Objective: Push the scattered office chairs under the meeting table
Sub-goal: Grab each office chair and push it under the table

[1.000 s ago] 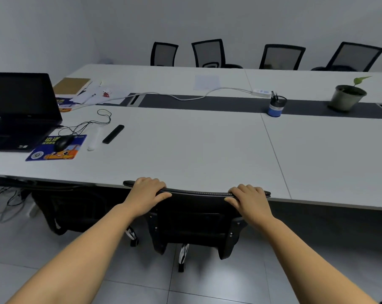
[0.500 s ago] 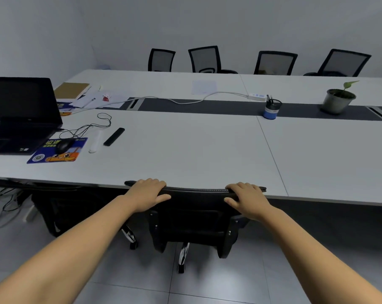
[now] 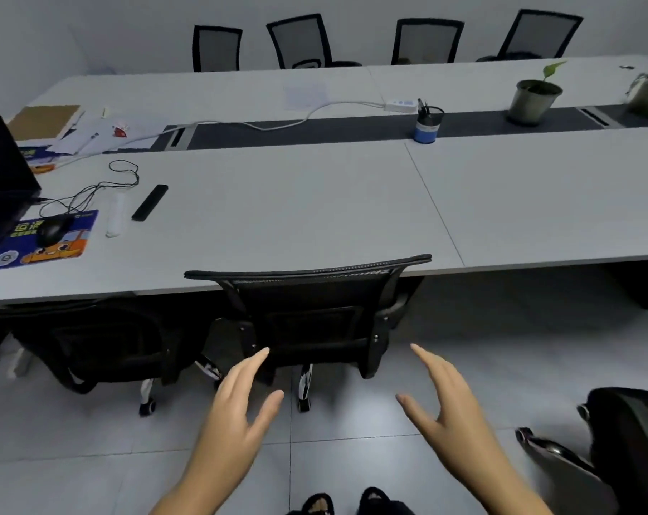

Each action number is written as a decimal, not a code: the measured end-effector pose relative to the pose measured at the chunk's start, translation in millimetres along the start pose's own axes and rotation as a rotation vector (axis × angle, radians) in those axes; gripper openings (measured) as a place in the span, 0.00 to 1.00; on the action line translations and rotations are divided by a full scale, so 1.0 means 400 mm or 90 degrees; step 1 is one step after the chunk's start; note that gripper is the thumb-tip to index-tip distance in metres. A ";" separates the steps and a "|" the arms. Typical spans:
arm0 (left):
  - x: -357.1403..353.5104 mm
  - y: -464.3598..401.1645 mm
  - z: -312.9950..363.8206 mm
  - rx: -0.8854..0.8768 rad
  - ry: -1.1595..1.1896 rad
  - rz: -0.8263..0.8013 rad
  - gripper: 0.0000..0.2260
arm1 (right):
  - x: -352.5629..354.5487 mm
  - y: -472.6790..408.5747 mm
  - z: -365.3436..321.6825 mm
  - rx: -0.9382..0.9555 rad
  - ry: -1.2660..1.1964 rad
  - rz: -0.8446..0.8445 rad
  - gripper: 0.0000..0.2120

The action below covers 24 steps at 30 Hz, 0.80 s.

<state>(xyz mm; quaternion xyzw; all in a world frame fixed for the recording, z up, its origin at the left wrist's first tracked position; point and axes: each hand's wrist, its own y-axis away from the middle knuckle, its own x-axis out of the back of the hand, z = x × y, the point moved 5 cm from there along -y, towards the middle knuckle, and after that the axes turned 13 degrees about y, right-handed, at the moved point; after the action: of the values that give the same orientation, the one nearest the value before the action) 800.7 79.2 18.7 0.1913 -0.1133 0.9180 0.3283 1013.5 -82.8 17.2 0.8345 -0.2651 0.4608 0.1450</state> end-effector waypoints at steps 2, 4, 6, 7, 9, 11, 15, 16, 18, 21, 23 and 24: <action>-0.014 0.032 -0.003 0.015 0.032 -0.011 0.20 | -0.016 0.064 0.013 -0.056 -0.046 -0.007 0.28; -0.031 0.046 -0.004 0.024 0.072 -0.025 0.20 | -0.029 0.119 0.026 -0.121 -0.115 -0.002 0.28; -0.055 0.056 -0.002 0.035 0.116 -0.046 0.19 | -0.037 0.169 0.039 -0.199 -0.210 0.030 0.28; -0.070 0.061 -0.001 0.039 0.134 -0.063 0.19 | -0.039 0.194 0.046 -0.239 -0.249 0.050 0.27; -0.109 0.068 0.004 0.046 0.162 -0.111 0.19 | -0.036 0.245 0.055 -0.310 -0.290 0.086 0.26; -0.156 0.077 0.010 0.048 0.175 -0.171 0.18 | -0.028 0.299 0.070 -0.367 -0.301 0.127 0.25; -0.260 0.113 0.036 0.040 0.167 -0.297 0.23 | 0.000 0.435 0.110 -0.485 -0.319 0.220 0.24; -0.284 0.123 0.047 0.038 0.166 -0.327 0.22 | 0.008 0.473 0.117 -0.512 -0.325 0.244 0.24; -0.331 0.144 0.074 0.025 0.166 -0.381 0.21 | 0.022 0.548 0.128 -0.557 -0.341 0.295 0.24; -0.400 0.181 0.118 -0.005 0.163 -0.442 0.20 | 0.038 0.657 0.152 -0.609 -0.360 0.358 0.23; -0.452 0.212 0.151 -0.022 0.168 -0.465 0.19 | 0.052 0.725 0.179 -0.630 -0.366 0.395 0.23; -0.480 0.231 0.170 -0.029 0.173 -0.475 0.18 | 0.062 0.759 0.195 -0.638 -0.368 0.414 0.23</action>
<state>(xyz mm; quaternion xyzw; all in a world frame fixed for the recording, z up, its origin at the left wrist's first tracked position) 896.5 -120.9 -9.2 0.0889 -0.0123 0.7499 0.6554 903.3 -376.6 -4.1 0.6336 -0.7140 0.0593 0.2921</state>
